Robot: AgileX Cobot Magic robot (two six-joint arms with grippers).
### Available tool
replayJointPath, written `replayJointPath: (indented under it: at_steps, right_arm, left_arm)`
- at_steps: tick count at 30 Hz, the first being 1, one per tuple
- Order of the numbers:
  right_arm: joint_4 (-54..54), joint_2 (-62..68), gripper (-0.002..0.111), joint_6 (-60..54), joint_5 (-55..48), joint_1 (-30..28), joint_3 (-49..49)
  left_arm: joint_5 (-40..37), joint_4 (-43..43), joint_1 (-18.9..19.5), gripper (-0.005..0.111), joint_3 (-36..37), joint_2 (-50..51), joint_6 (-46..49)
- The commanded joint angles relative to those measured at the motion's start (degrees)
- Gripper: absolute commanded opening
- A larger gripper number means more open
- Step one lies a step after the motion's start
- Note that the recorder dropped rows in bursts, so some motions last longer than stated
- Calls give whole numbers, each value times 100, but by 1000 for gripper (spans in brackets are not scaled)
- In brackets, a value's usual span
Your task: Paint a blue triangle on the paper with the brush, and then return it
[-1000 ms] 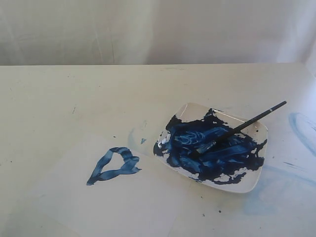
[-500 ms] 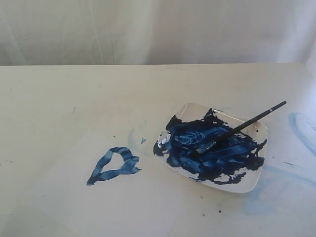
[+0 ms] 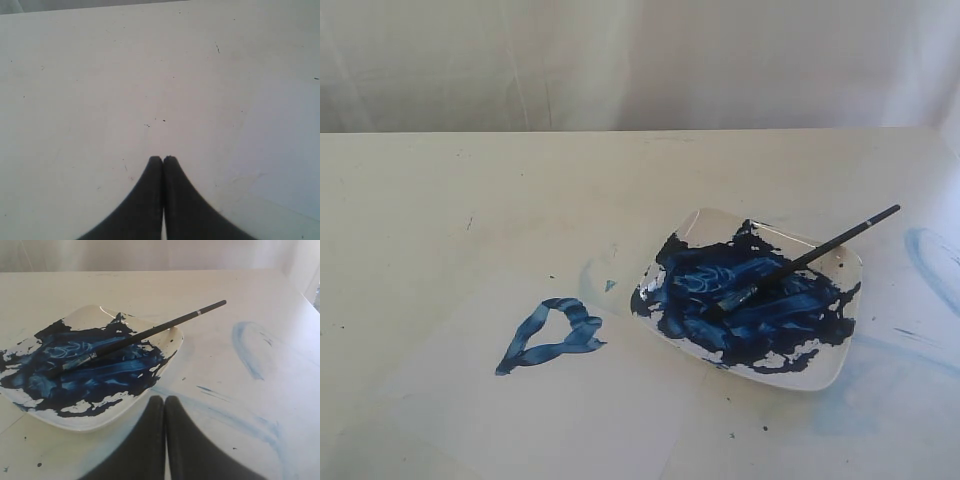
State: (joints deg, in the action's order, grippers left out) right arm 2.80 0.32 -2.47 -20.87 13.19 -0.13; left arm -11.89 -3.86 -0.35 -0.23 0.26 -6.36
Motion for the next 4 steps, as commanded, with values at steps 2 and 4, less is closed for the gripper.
replayJointPath:
  at_steps: [2, 4]
  right_arm:
    - [26, -32, 0, -37, 72, 5, 13]
    - [26, -32, 0, -37, 72, 5, 13]
  left_arm:
    - [31, 12, -34, 0, 23, -26, 11]
    - [31, 12, -34, 0, 23, -26, 11]
